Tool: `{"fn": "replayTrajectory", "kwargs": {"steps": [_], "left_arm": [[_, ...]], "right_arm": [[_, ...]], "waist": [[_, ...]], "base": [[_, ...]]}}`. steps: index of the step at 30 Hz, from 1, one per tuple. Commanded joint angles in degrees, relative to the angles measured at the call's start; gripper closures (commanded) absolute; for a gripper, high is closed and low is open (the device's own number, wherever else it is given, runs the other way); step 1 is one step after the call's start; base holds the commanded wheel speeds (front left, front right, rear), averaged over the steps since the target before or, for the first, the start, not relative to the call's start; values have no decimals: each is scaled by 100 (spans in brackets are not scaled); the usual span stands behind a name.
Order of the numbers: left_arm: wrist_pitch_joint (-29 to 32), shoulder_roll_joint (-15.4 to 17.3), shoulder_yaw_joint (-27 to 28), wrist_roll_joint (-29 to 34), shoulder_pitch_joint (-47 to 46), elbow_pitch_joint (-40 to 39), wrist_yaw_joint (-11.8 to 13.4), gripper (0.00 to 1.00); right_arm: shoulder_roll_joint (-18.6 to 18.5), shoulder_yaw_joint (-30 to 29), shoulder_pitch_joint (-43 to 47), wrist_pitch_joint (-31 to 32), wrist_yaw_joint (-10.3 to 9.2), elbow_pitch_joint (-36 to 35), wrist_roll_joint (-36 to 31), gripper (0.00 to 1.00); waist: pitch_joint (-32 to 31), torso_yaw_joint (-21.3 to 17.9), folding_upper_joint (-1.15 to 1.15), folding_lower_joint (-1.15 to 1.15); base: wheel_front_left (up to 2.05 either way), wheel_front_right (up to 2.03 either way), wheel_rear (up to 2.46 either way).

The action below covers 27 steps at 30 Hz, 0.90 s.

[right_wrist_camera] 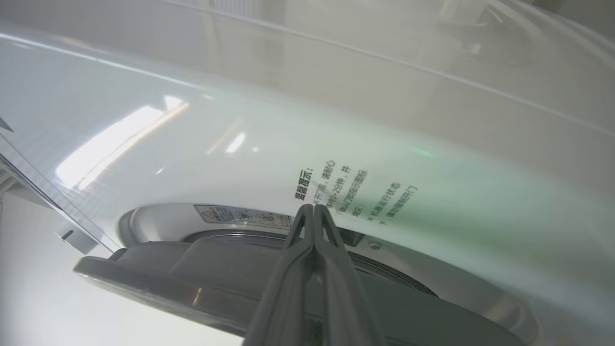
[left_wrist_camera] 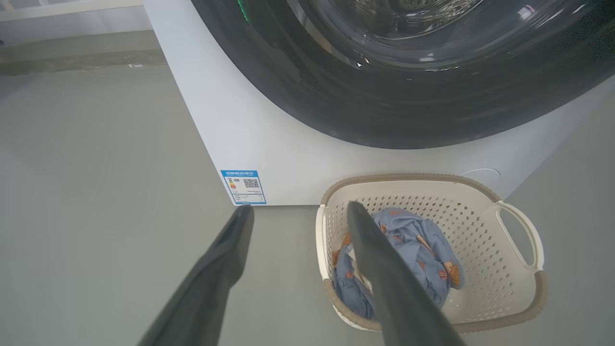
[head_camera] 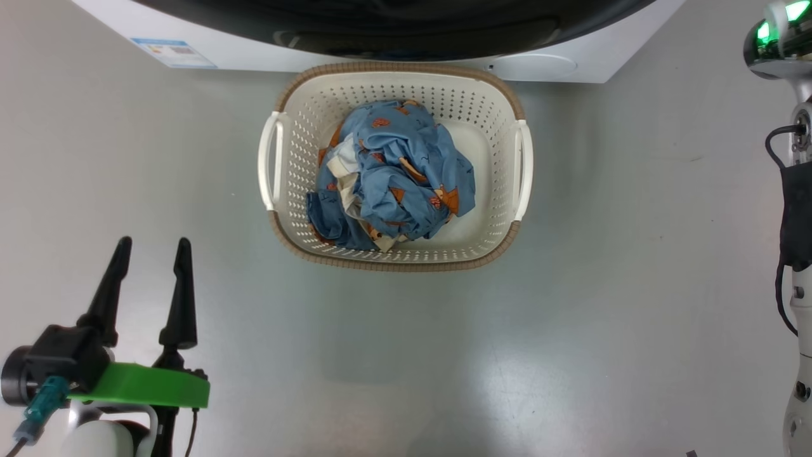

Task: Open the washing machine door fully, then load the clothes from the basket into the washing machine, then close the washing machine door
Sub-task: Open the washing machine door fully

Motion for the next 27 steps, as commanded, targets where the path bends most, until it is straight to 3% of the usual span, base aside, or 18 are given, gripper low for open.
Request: {"fn": "replayTrajectory", "kwargs": {"steps": [1, 27], "left_arm": [[-37, 130, 178, 3, 10, -61, -9, 0], [-37, 264, -156, 99, 189, 136, -9, 0]], "right_arm": [[66, 99, -66, 68, 10, -118, -2, 100], [-288, 232, -583, 796, 10, 104, 42, 100]], "waist": [[-2, 23, 0, 0], [67, 214, 0, 0]], "base": [[0, 0, 0], [0, 0, 0]]}}
